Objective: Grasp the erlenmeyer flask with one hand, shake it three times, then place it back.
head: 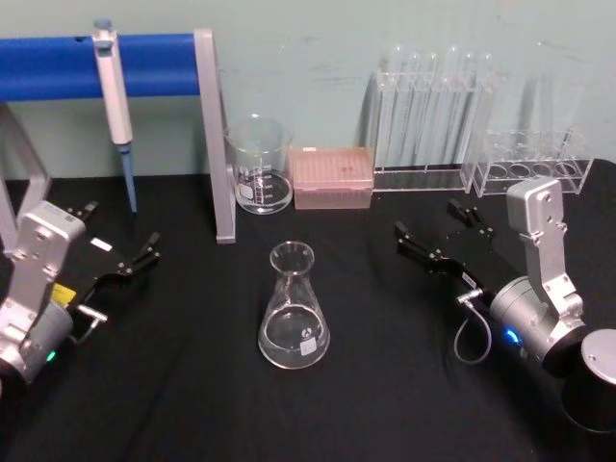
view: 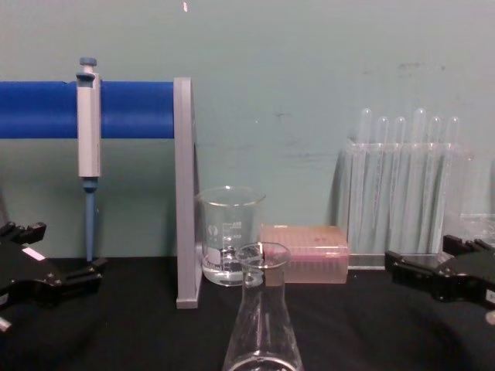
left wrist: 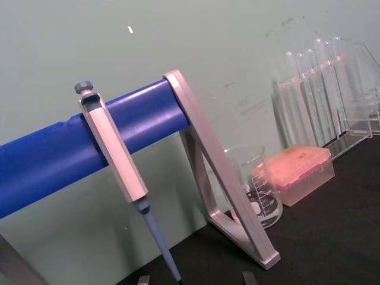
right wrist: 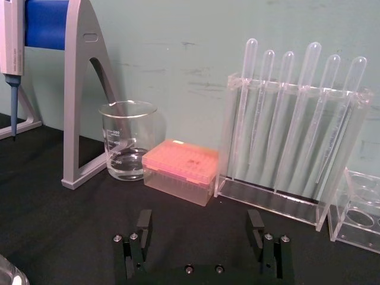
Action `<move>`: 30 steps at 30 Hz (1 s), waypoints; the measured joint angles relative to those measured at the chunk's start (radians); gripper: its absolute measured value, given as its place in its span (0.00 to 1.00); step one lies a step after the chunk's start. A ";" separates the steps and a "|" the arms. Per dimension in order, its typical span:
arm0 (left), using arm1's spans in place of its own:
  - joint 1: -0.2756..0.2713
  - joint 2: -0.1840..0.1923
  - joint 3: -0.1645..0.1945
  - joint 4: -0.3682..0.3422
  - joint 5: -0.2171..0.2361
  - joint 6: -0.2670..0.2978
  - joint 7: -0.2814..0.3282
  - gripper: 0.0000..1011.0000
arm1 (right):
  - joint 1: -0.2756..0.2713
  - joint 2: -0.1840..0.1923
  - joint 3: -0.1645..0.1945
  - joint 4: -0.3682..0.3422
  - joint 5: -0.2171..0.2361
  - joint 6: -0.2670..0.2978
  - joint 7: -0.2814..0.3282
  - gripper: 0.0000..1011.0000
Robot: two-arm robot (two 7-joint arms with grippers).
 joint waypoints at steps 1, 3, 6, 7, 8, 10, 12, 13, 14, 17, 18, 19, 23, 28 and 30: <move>0.000 0.000 0.000 0.000 0.000 0.000 0.000 0.99 | 0.000 0.000 0.000 0.000 0.000 0.000 0.000 0.99; 0.000 0.000 0.000 0.000 0.000 0.000 0.000 0.99 | 0.000 0.000 0.000 0.000 0.000 0.000 0.000 0.99; 0.000 0.000 0.000 0.000 0.000 0.000 0.000 0.99 | -0.001 0.000 -0.001 -0.001 0.000 0.000 -0.001 0.99; 0.000 0.000 0.000 0.000 0.000 0.000 0.000 0.99 | -0.001 0.001 -0.001 -0.001 0.000 0.000 -0.001 0.99; 0.000 0.000 0.000 0.000 0.000 0.000 0.000 0.99 | -0.001 0.001 -0.001 -0.001 0.001 0.000 -0.001 0.99; 0.000 0.000 0.000 0.000 0.000 0.000 0.000 0.99 | -0.001 0.001 -0.001 -0.001 0.001 0.001 -0.001 0.99; 0.000 0.000 0.000 0.000 0.000 0.000 0.000 0.99 | -0.001 0.001 -0.001 -0.001 0.001 0.001 -0.001 0.99; 0.000 0.000 0.000 0.000 0.000 0.000 0.000 0.99 | -0.001 0.001 -0.001 -0.001 0.001 0.001 -0.001 0.99; 0.000 0.000 0.000 0.000 0.000 0.000 0.000 0.99 | -0.001 0.001 -0.001 -0.001 0.001 0.001 -0.001 0.99; 0.000 0.000 0.000 0.000 0.000 0.000 0.000 0.99 | -0.001 0.001 -0.001 -0.001 0.001 0.001 -0.002 0.99; 0.000 0.000 0.000 0.000 0.000 0.000 0.000 0.99 | -0.001 0.001 -0.001 -0.001 0.001 0.001 -0.002 0.99; 0.000 0.000 0.000 0.000 0.000 0.000 0.000 0.99 | -0.001 0.001 -0.001 -0.001 0.001 0.001 -0.002 0.99; 0.000 0.000 0.000 0.000 0.000 0.000 0.000 0.99 | -0.001 0.001 -0.001 -0.001 0.001 0.001 -0.002 0.99; 0.000 0.000 0.000 0.000 0.000 0.000 0.000 0.99 | -0.001 0.001 -0.001 -0.001 0.002 0.001 -0.002 0.99; 0.000 0.000 0.000 0.000 0.000 0.000 0.000 0.99 | -0.001 0.001 -0.001 -0.001 0.002 0.001 -0.002 0.99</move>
